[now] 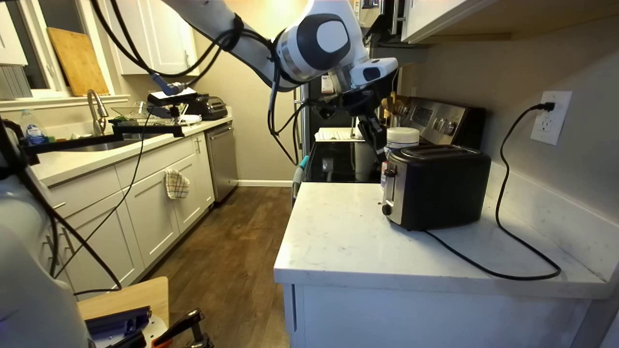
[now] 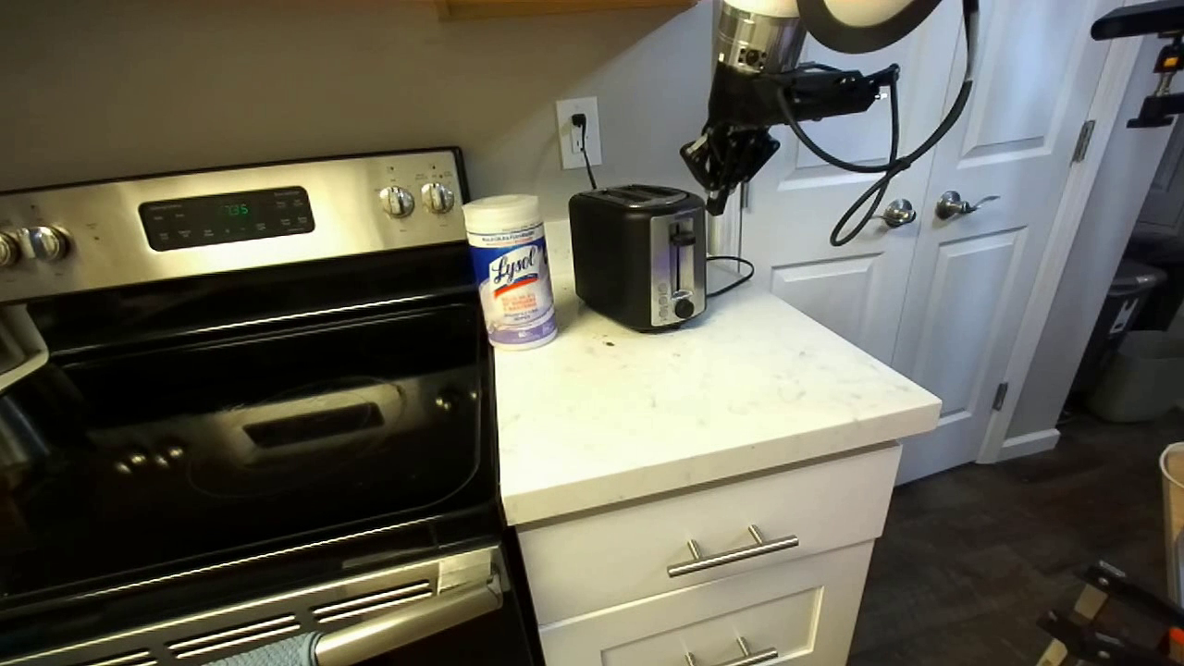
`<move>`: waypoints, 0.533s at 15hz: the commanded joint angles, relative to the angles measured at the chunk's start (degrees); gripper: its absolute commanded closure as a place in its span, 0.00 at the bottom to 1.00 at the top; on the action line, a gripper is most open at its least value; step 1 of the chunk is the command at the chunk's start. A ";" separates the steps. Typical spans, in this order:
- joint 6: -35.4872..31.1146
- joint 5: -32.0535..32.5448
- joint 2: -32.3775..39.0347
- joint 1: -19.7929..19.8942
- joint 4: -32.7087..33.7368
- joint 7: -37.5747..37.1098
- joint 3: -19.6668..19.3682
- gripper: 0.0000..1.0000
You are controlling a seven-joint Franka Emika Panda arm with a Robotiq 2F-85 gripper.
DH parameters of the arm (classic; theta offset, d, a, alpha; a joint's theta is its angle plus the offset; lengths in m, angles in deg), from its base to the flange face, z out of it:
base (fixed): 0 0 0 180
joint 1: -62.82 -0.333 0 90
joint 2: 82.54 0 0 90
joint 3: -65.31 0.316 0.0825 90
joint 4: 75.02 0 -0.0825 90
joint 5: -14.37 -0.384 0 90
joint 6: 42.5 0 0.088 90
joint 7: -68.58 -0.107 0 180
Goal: Press down the toaster
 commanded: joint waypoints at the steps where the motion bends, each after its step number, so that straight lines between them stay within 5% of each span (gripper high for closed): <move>1: -3.52 0.59 1.06 1.04 -1.01 -1.30 0.67 1.00; 8: -3.09 -1.48 4.92 1.12 1.20 -0.67 0.01 1.00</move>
